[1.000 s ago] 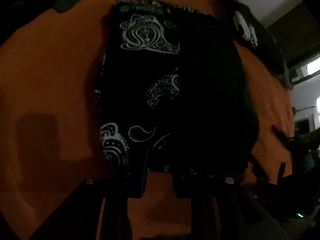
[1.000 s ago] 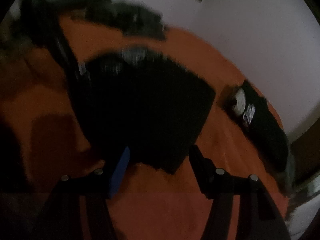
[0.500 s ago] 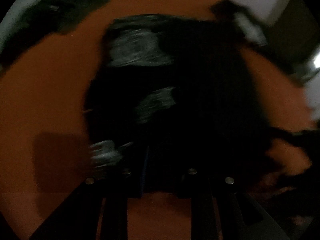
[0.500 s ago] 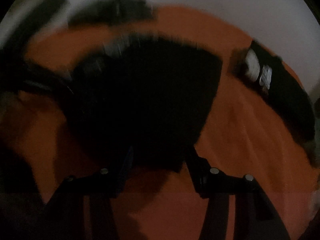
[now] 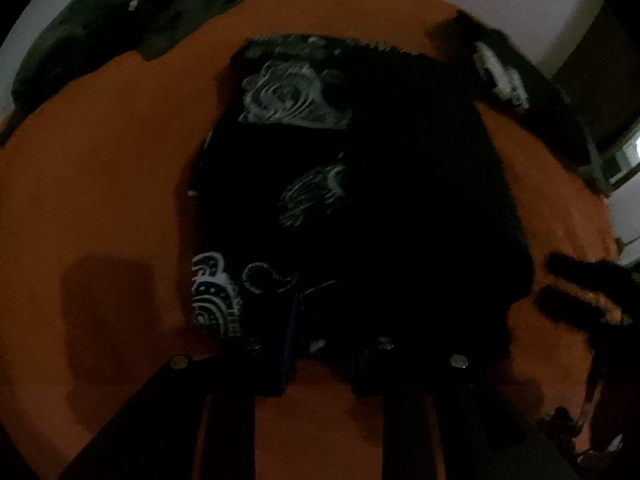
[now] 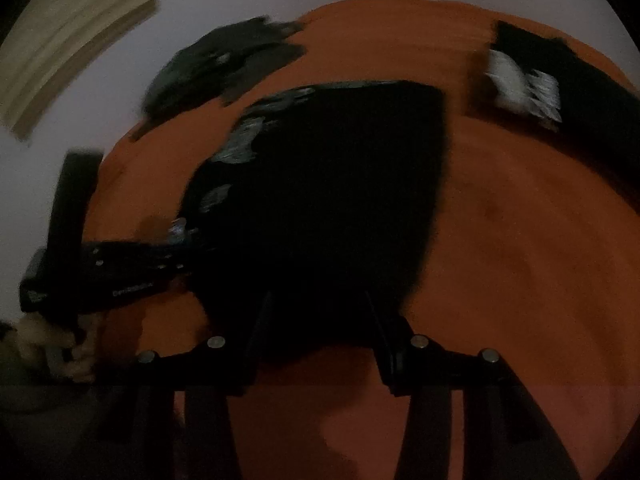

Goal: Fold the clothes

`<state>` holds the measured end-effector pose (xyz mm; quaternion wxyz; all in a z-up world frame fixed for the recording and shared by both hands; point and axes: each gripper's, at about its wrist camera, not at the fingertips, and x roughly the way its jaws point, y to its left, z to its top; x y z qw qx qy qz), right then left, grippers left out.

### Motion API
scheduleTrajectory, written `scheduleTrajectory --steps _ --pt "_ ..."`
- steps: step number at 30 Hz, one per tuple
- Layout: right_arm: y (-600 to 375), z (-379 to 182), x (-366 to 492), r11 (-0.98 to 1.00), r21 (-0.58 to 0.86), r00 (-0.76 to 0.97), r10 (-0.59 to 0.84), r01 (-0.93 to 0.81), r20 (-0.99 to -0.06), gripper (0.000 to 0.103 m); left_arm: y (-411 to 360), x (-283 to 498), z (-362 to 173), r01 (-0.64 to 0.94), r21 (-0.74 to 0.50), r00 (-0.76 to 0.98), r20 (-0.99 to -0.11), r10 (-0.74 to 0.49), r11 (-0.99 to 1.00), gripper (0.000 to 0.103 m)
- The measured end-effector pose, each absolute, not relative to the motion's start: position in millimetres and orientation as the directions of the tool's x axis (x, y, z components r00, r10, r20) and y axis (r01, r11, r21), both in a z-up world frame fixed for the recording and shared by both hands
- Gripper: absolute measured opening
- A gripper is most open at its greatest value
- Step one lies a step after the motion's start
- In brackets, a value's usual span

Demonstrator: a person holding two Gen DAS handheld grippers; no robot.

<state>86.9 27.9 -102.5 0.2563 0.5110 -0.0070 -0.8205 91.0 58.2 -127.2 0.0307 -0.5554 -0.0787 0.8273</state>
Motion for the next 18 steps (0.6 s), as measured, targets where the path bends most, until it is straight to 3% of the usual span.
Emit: scheduleTrajectory --steps 3,5,14,16,17,18 --pt "7.3 -132.2 98.7 -0.868 0.212 -0.236 -0.344 0.449 -0.909 0.045 51.9 87.1 -139.3 0.022 -0.149 -0.350 -0.927 0.132 -0.989 0.022" --pt "0.2 -149.7 109.2 -0.859 0.210 -0.153 -0.312 0.466 -0.937 0.028 48.7 86.5 -146.6 0.027 -0.144 -0.322 -0.938 0.128 -0.989 0.022" --pt "-5.4 -82.7 116.9 -0.821 0.098 -0.458 -0.408 0.562 -0.790 0.026 30.9 97.3 -126.3 0.072 -0.185 -0.392 -0.909 0.143 -0.980 0.022" --pt "-20.4 -101.8 100.1 -0.829 0.035 -0.431 -0.326 0.559 -0.841 0.019 36.7 95.9 -129.0 0.030 -0.211 -0.388 -0.903 0.183 -0.977 0.022" --pt "-23.0 -118.2 92.3 -0.838 0.020 -0.383 -0.270 0.546 -0.884 0.007 38.5 92.4 -136.2 0.014 -0.201 -0.363 -0.914 0.183 -0.979 0.022" --pt "-24.2 -134.7 84.8 -0.847 0.009 -0.328 -0.215 0.532 -0.920 0.007 40.4 88.7 -144.0 -0.001 -0.186 -0.331 -0.927 0.176 -0.982 0.022"
